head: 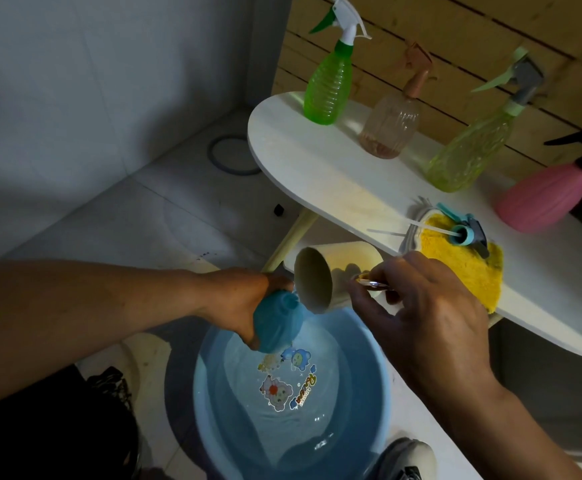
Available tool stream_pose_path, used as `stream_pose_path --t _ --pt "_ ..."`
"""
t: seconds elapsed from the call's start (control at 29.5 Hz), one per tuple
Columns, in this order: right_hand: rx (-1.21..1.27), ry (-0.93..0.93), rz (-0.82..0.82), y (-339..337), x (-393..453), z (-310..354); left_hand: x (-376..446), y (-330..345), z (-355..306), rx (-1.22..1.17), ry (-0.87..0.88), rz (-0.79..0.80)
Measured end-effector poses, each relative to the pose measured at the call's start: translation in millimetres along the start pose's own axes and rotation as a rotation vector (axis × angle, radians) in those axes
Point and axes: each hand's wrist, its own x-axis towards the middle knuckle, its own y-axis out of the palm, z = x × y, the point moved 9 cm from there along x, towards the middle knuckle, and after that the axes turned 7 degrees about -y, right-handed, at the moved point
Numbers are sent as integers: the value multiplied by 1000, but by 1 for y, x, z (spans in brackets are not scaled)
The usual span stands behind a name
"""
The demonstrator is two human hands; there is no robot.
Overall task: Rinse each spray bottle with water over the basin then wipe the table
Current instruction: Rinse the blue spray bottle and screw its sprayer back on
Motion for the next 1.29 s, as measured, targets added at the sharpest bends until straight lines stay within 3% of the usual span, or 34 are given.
stream_pose_path --t 0.71,1.29 --pt "-86 -176 -49 -6 -3 17 -5 -3 -9 3 53 -22" --pt "-101 -383 -115 -6 -10 35 -3 2 3 -128 20 -11"
